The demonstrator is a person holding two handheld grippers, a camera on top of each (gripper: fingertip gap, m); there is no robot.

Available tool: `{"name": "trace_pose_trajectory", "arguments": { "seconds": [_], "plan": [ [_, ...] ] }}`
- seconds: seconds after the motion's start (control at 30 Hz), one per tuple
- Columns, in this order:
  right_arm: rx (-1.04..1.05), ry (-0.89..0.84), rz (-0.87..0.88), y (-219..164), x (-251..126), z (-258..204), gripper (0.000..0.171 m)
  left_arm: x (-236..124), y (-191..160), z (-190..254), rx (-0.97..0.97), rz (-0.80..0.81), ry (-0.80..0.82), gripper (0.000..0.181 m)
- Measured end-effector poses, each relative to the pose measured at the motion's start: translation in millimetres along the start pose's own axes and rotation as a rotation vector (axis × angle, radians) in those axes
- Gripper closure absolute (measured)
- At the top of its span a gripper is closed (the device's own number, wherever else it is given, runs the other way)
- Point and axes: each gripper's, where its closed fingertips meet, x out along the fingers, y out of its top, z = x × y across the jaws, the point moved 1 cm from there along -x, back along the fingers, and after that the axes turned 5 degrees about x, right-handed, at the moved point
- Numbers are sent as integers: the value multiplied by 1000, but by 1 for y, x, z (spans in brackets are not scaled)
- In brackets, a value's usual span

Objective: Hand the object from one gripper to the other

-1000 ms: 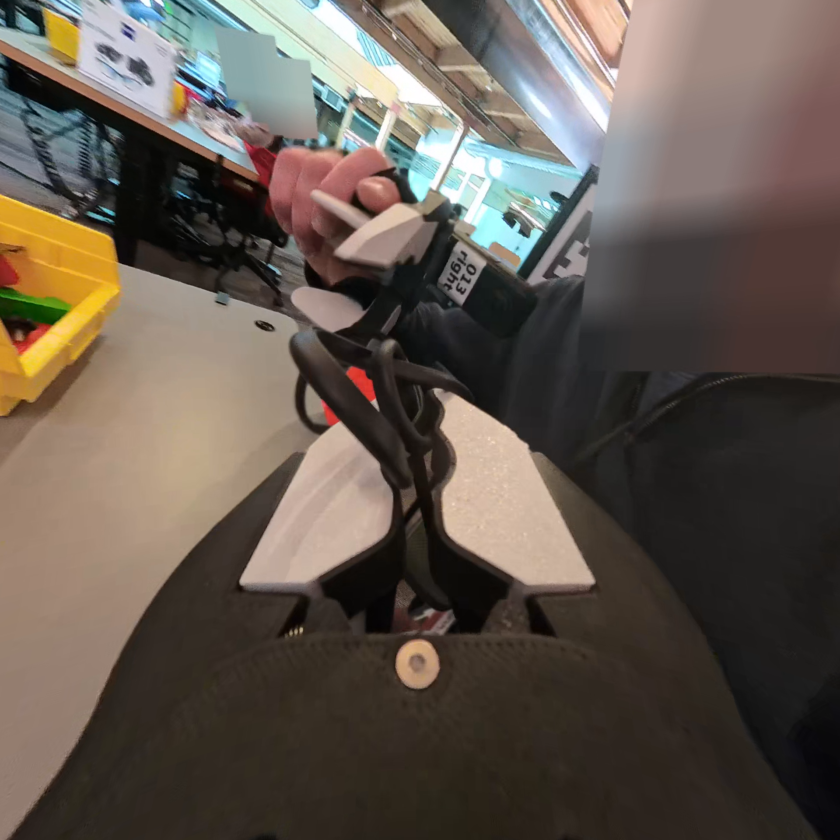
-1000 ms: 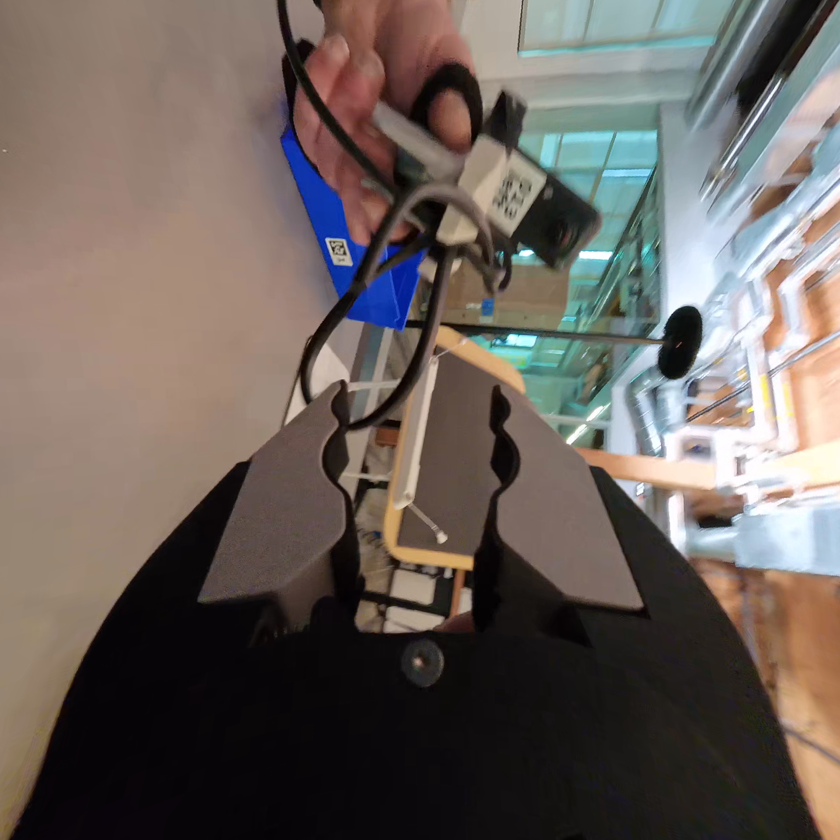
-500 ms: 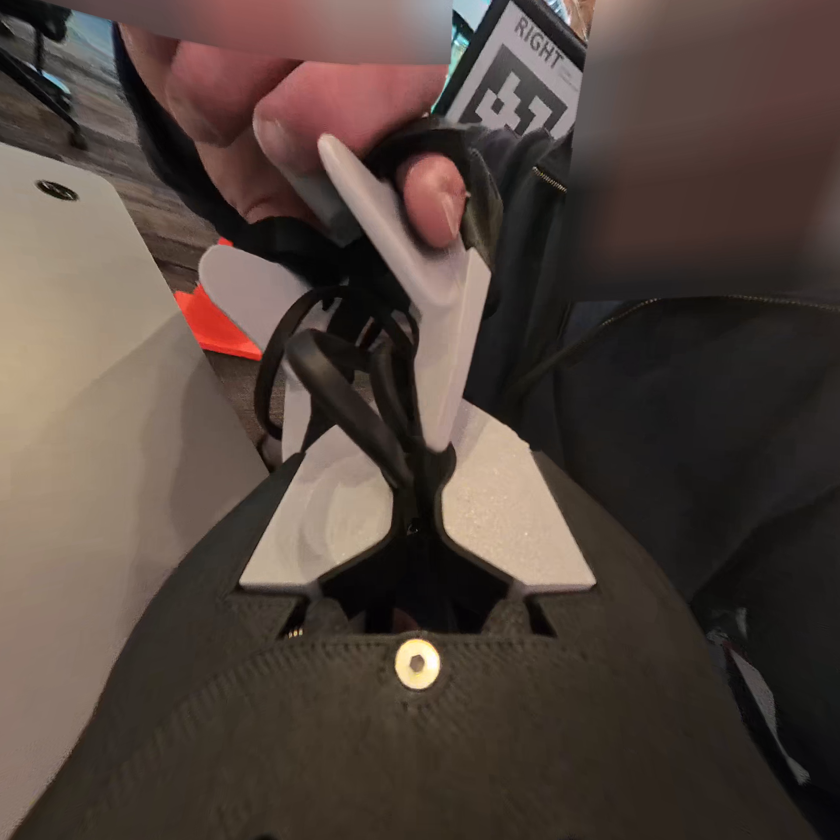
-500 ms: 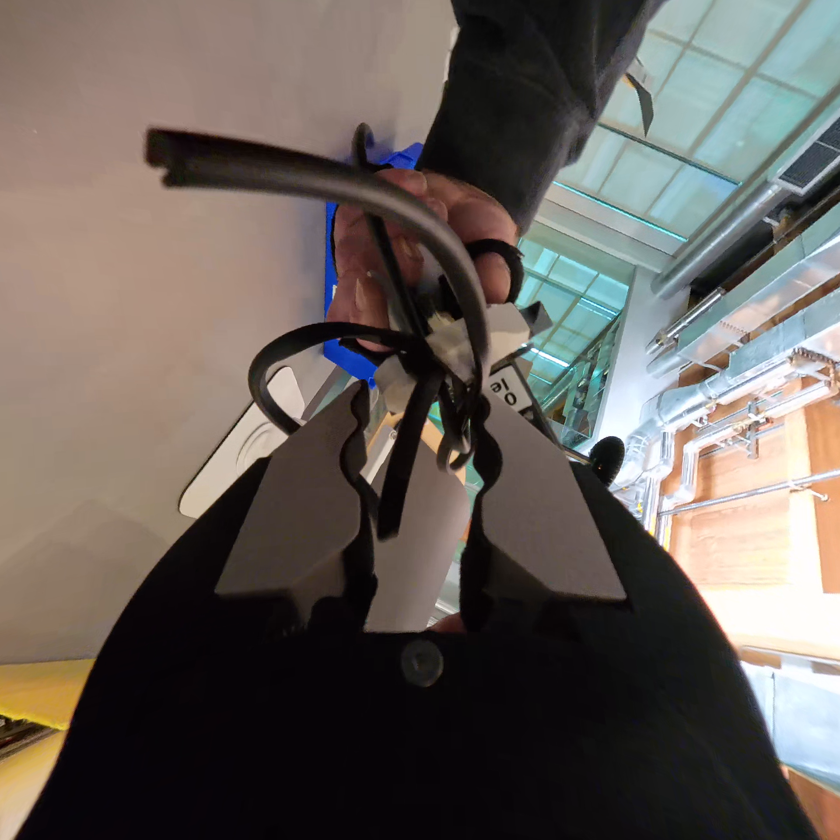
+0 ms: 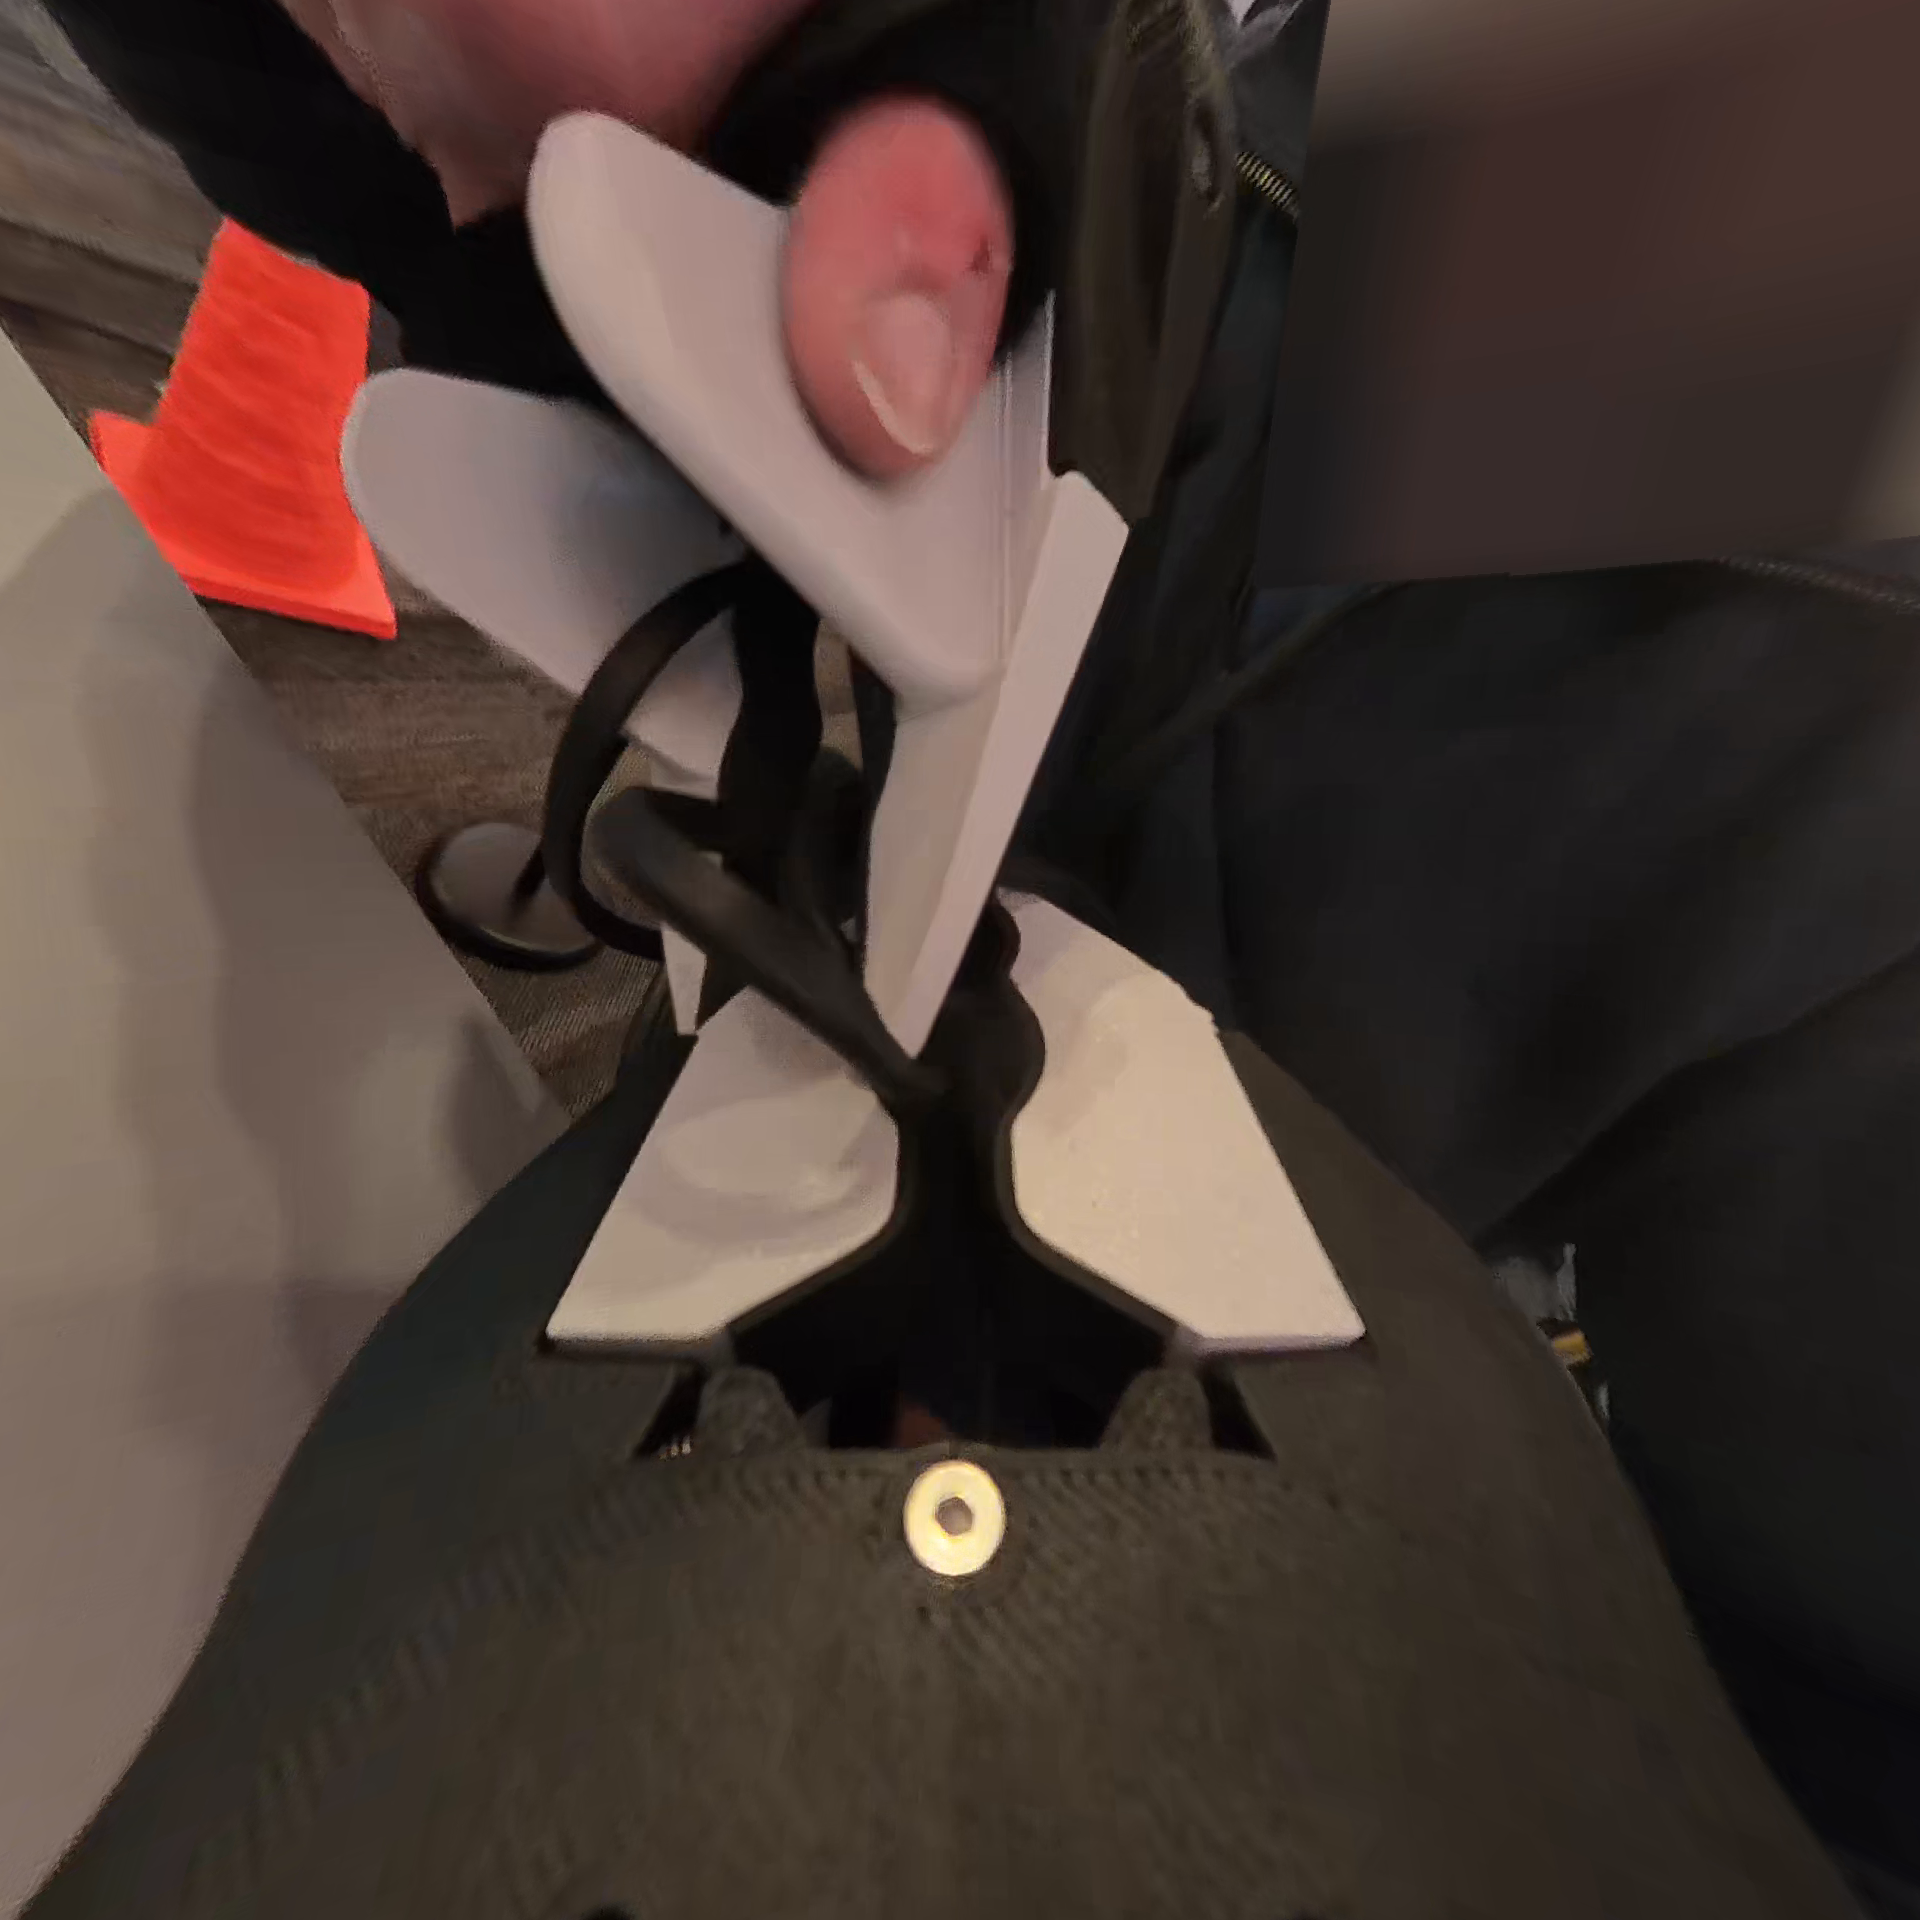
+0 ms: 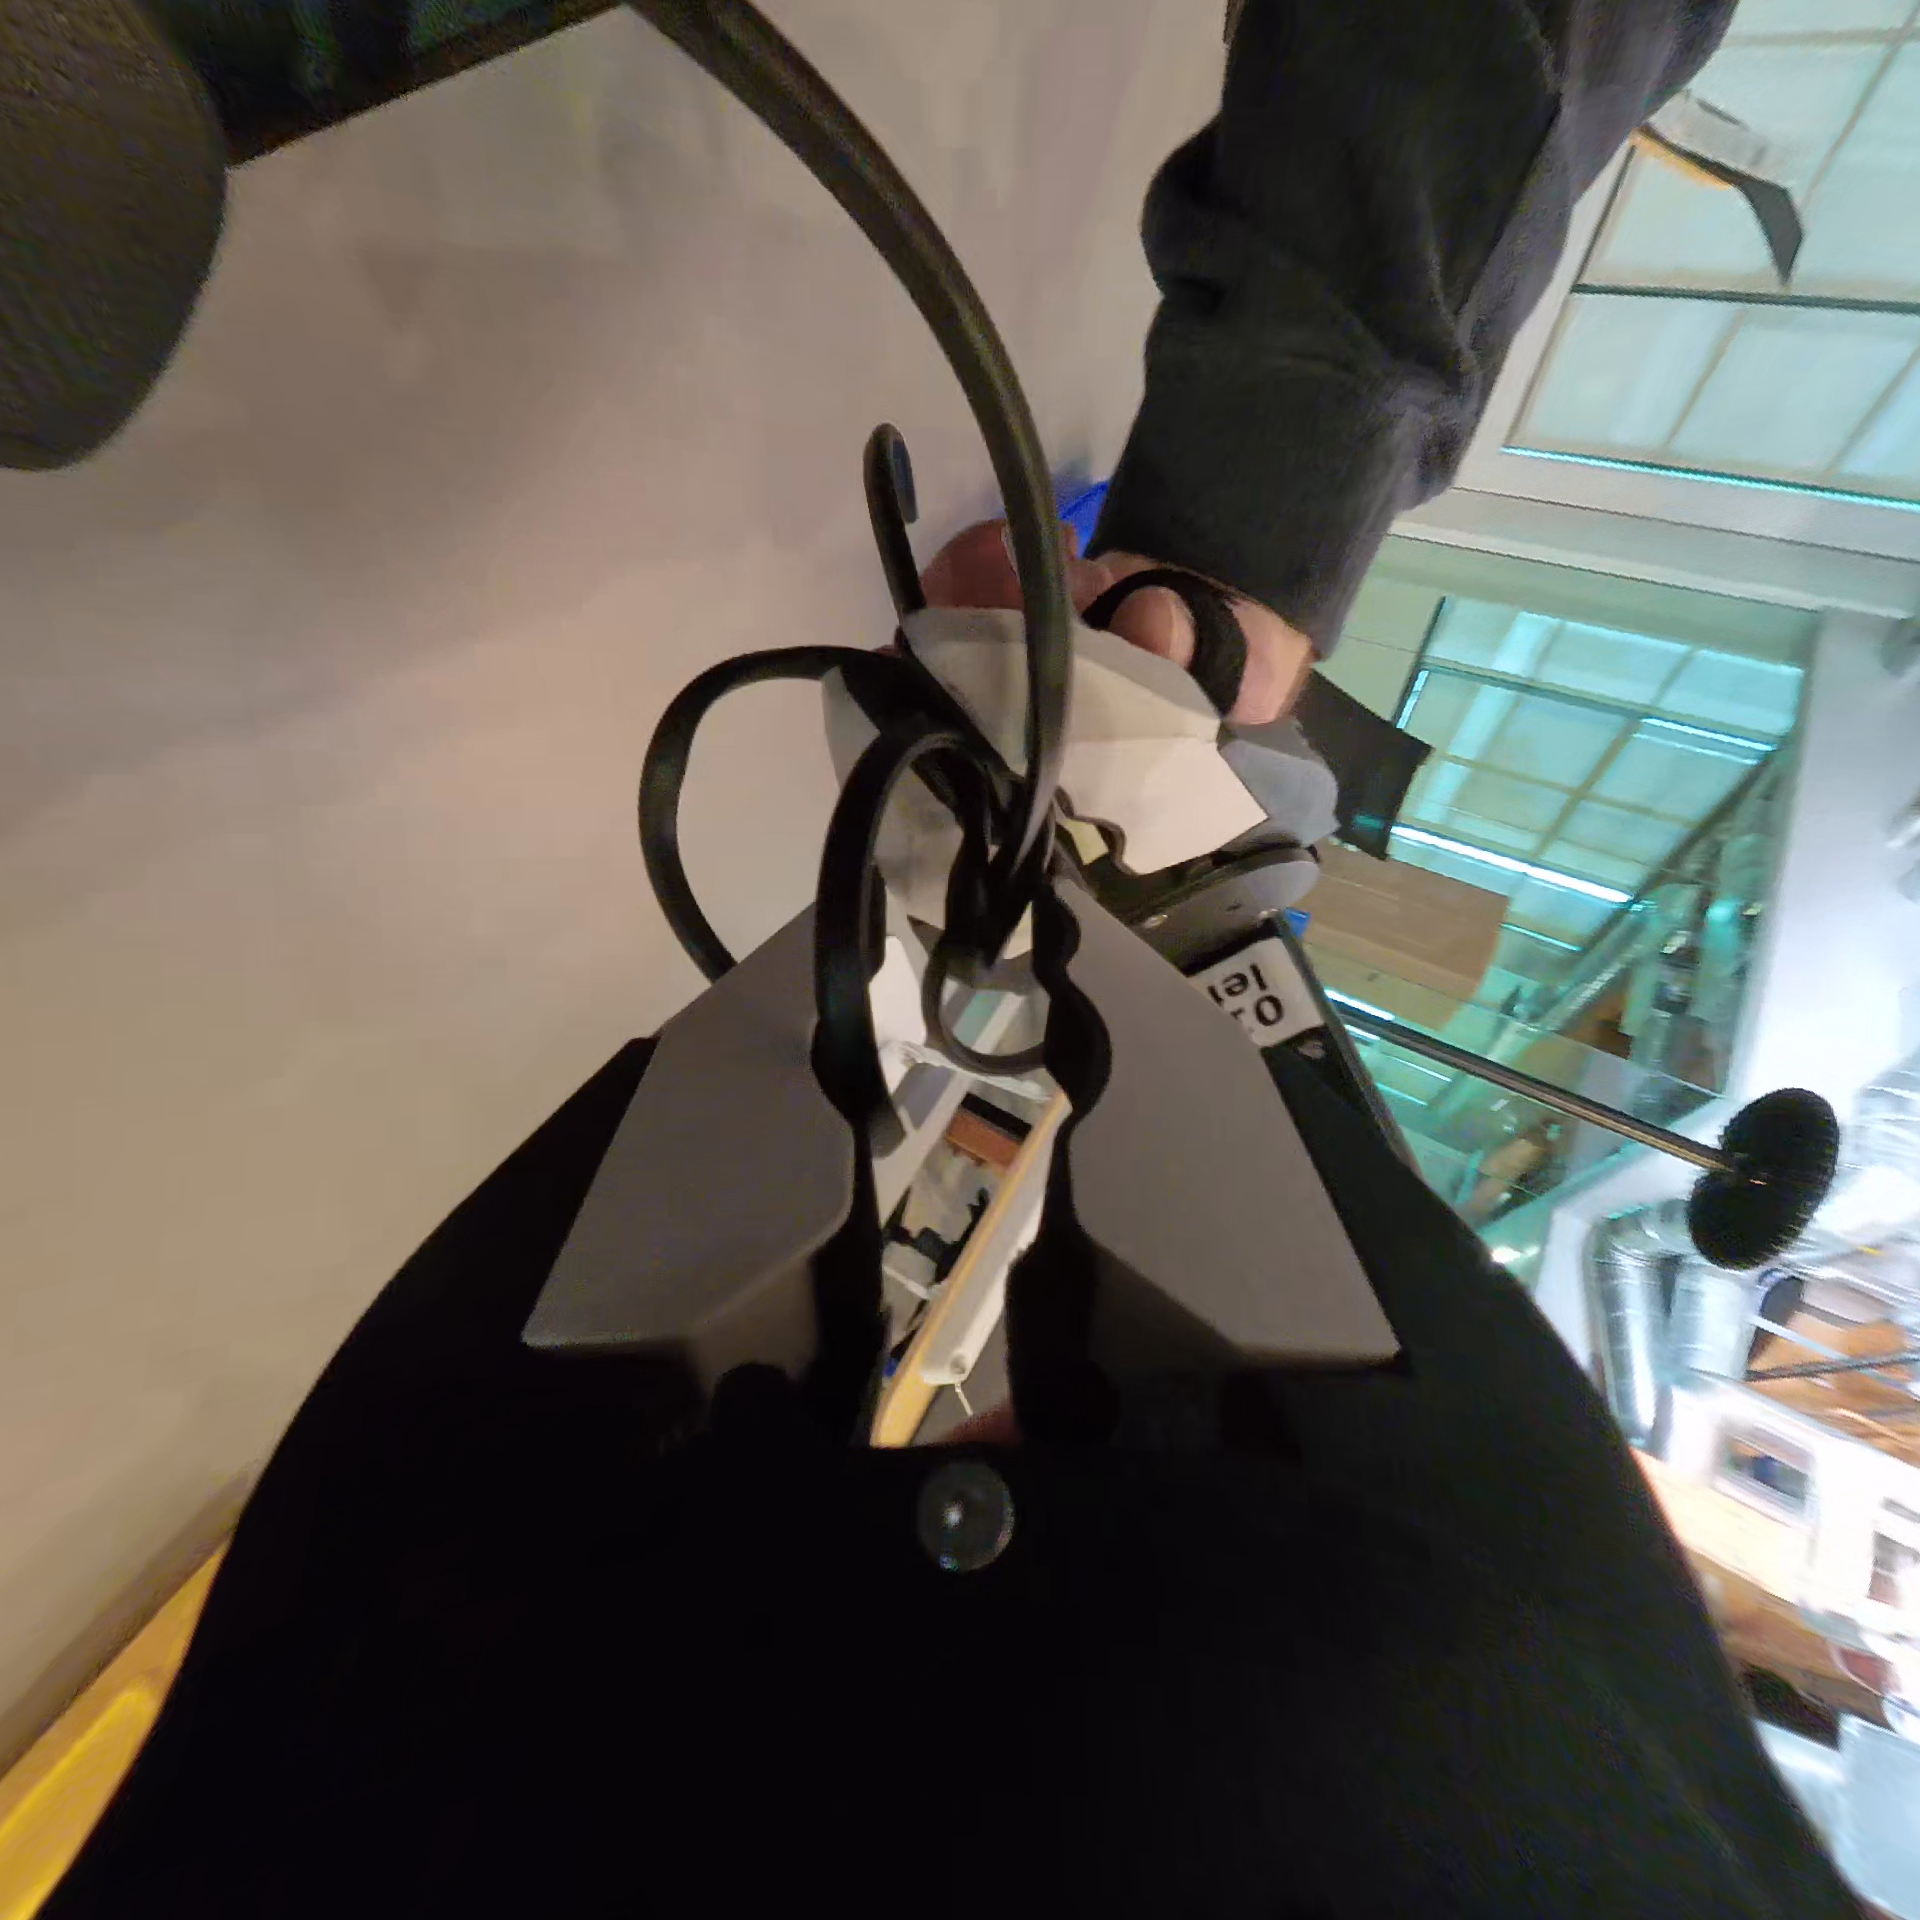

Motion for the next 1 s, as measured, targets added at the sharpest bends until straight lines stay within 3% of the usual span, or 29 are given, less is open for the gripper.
{"name": "trace_pose_trajectory", "arguments": {
  "seconds": [0.03, 0.13, 0.23, 0.4, 0.7, 1.0],
  "plan": [
    [5, 15, -3, 0, 0, -2, 147, 1, -2, -2, 1, -27, 6, 174],
    [9, 56, -28, -2, 0, -7, 147, 3, -8, -7, -19, -99, 33, 174],
    [43, 86, -42, -5, -4, -8, 165, -2, -18, -18, -32, -196, 110, 172],
    [174, 32, -50, -13, 0, -1, 167, -5, -15, -25, -24, -217, 183, 166],
    [647, -84, 43, -46, 4, 7, 168, -46, 7, -48, 68, -108, 511, 142],
    [1191, -100, 309, -66, 0, 17, 169, -85, 11, -58, 279, -22, 858, 129]
  ]
}}
